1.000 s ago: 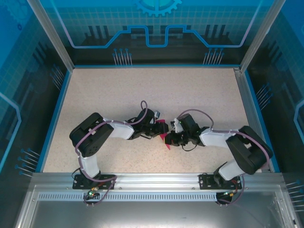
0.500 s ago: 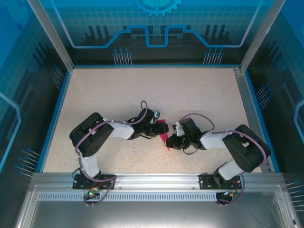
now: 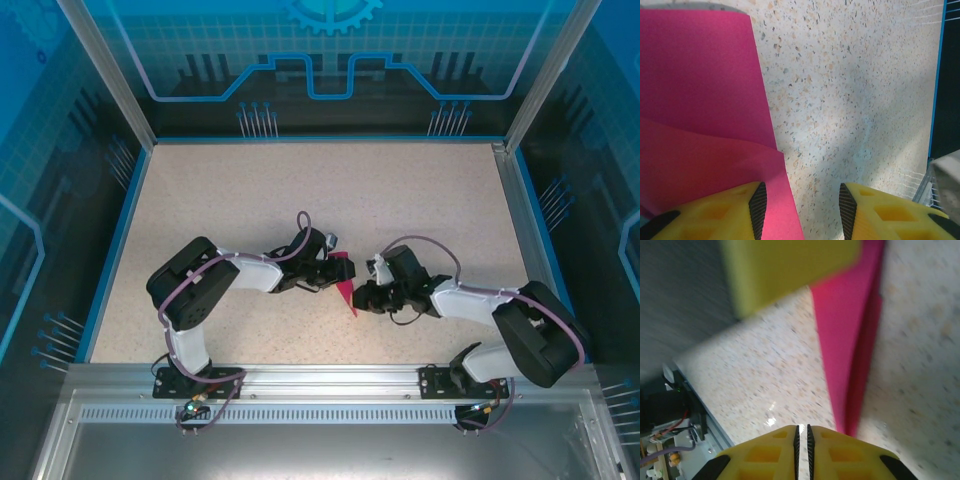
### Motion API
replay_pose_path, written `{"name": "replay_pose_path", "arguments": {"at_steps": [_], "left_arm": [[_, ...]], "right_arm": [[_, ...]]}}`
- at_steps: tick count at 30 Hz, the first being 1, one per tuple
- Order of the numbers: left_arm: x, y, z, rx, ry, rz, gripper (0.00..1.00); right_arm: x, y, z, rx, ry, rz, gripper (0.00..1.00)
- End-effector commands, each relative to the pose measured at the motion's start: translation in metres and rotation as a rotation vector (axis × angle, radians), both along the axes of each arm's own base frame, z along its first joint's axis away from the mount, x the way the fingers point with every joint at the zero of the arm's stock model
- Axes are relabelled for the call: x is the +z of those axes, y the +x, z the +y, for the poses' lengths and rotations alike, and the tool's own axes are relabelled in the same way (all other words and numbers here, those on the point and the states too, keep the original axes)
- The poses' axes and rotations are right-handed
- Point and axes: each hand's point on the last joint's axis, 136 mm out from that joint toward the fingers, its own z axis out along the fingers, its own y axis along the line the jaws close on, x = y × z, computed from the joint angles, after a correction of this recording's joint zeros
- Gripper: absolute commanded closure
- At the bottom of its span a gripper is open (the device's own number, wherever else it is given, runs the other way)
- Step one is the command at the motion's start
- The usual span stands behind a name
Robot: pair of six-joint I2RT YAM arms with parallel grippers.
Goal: Fold a paper plane with a square sheet of paper (pick it up from the middle)
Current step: Fold the wing for the fifth time at the center of the table.
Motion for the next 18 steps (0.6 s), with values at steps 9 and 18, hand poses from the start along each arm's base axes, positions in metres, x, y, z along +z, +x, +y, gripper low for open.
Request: {"name": "replay_pose_path", "arguments": {"at_steps": [9, 18], "left_arm": [[-0.036, -0.015, 0.008, -0.021, 0.079, 0.084, 0.53], [-0.037, -0.015, 0.009, -0.021, 0.085, 0.086, 0.53]], "right_arm": [[0.011, 0.014, 0.026, 0.043, 0.029, 0.004, 0.81], [0.009, 0.015, 0.022, 0.034, 0.008, -0.002, 0.82]]}}
